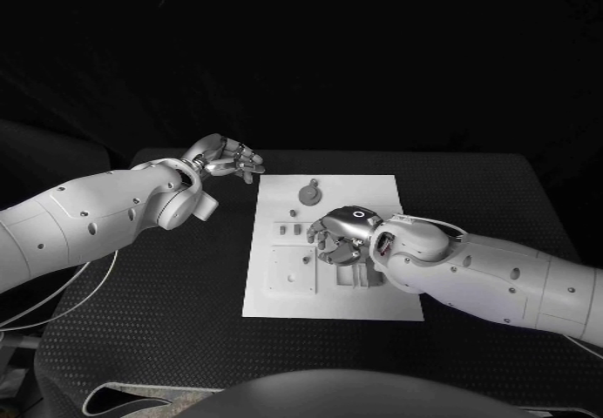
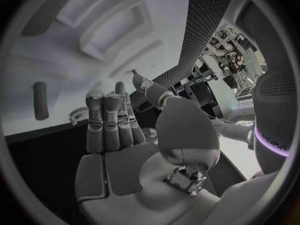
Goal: Assemble the parts on the task board
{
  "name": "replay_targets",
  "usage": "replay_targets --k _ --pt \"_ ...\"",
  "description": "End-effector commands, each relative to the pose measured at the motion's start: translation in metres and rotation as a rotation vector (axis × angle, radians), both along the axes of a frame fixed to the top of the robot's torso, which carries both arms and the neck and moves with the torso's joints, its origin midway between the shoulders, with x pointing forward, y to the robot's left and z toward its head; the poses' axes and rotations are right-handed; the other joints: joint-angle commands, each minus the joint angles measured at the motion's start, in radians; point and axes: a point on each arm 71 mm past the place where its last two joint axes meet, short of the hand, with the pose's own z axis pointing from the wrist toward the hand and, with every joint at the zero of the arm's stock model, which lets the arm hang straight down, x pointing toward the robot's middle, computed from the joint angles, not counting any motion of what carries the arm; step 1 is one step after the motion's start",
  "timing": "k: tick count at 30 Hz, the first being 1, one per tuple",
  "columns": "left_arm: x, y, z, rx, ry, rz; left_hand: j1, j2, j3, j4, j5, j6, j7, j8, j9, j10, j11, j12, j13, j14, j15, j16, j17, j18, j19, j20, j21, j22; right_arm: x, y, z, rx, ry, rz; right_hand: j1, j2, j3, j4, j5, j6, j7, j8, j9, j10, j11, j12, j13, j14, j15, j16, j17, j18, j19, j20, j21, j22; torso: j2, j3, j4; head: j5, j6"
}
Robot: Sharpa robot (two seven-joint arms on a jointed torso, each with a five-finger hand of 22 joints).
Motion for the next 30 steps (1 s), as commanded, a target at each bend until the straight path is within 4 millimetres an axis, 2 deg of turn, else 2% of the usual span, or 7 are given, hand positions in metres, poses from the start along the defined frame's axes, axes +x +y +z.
replay_targets --k 1,8,11,14,18,25,30 --pt "0.000 0.000 0.001 -0.009 -0.002 -0.008 -0.009 -0.002 -0.005 0.002 -0.001 -0.008 0.000 0.006 -0.001 -0.008 -0.002 0.007 -0.001 0.000 0.002 -0.007 0.002 0.018 0.004 0.002 -0.004 0.001 0.005 -0.006 0.019 0.068 -0.031 -0.024 0.003 -0.001 -0.004 0.004 -0.004 0.002 0.012 0.008 0.002 0.006 -0.008 0.004 0.001 0.004 0.003 0.004 0.001 0.097 0.010 -0.004 0.002 0.015 0.000 0.0005 -0.0013 -0.003 0.007" --pt "0.000 0.003 0.001 -0.008 -0.003 -0.005 -0.008 0.001 -0.005 0.003 -0.001 0.001 -0.004 0.012 -0.001 0.002 -0.006 0.014 -0.002 0.002 0.002 -0.009 0.008 0.018 0.005 0.002 -0.004 0.003 0.021 -0.037 0.056 0.096 -0.101 -0.095 -0.004 -0.005 -0.007 0.009 -0.004 0.004 0.009 0.011 0.002 0.004 -0.008 0.004 0.001 0.007 0.002 0.006 0.001 0.097 0.013 -0.004 0.003 0.016 -0.001 0.0007 -0.0028 -0.010 0.019" --pt "0.000 0.004 0.001 -0.008 -0.004 -0.003 -0.008 0.001 -0.005 0.002 -0.001 0.001 -0.005 0.013 -0.001 0.004 -0.006 0.016 -0.002 0.003 0.002 -0.009 0.008 0.018 0.005 0.002 -0.005 0.003 0.026 -0.051 0.063 0.079 -0.119 -0.122 -0.009 -0.012 -0.008 0.013 -0.004 0.004 0.007 0.011 0.002 -0.001 -0.007 0.002 -0.001 0.007 0.003 0.005 0.001 0.097 0.013 -0.004 0.003 0.016 -0.001 0.0012 -0.0030 -0.012 0.022" --pt "0.001 0.005 0.001 -0.007 -0.004 -0.001 -0.008 0.001 -0.005 0.002 -0.001 0.001 -0.005 0.013 -0.001 0.004 -0.007 0.016 -0.002 0.003 0.002 -0.009 0.009 0.018 0.005 0.002 -0.005 0.003 0.029 -0.061 0.061 0.039 -0.108 -0.143 -0.017 -0.025 -0.008 0.021 -0.004 0.000 0.003 0.011 0.000 -0.014 -0.002 -0.004 -0.004 0.003 0.007 0.003 0.000 0.097 0.011 -0.003 0.001 0.016 0.000 0.0015 -0.0021 -0.014 0.024" --pt "0.001 0.005 0.001 -0.006 -0.003 0.000 -0.008 0.001 -0.005 0.002 -0.001 0.001 -0.005 0.013 -0.001 0.005 -0.007 0.016 -0.002 0.003 0.002 -0.010 0.009 0.018 0.006 0.002 -0.005 0.003 0.032 -0.070 0.057 -0.015 -0.101 -0.151 -0.034 -0.047 -0.009 0.039 -0.004 -0.013 -0.012 0.009 -0.003 -0.056 0.015 -0.023 -0.015 -0.015 0.024 0.000 0.000 0.097 -0.004 0.002 -0.008 0.015 0.000 0.0026 -0.0014 -0.015 0.027" --pt "0.001 0.006 0.001 -0.005 -0.004 0.001 -0.008 0.001 -0.005 0.002 -0.001 0.000 -0.005 0.013 -0.001 0.005 -0.007 0.016 -0.002 0.003 0.002 -0.010 0.009 0.018 0.006 0.002 -0.005 0.003 0.036 -0.074 0.053 -0.085 -0.123 -0.150 -0.046 -0.071 -0.011 0.056 -0.004 -0.024 -0.027 0.009 -0.006 -0.088 0.027 -0.033 -0.021 -0.032 0.037 0.002 0.002 0.097 -0.017 0.009 -0.014 0.017 0.000 0.0019 -0.0017 -0.019 0.029" --pt "0.002 0.004 0.001 -0.007 -0.004 -0.002 -0.008 0.001 -0.006 0.002 -0.001 0.000 -0.004 0.012 -0.001 0.005 -0.007 0.017 -0.002 0.003 0.002 -0.010 0.010 0.018 0.006 0.002 -0.005 0.003 0.039 -0.075 0.044 -0.116 -0.123 -0.153 -0.046 -0.074 -0.011 0.058 -0.004 -0.026 -0.029 0.009 -0.006 -0.091 0.029 -0.033 -0.021 -0.034 0.038 0.003 0.002 0.097 -0.019 0.010 -0.015 0.017 0.001 0.0012 -0.0006 -0.022 0.030"
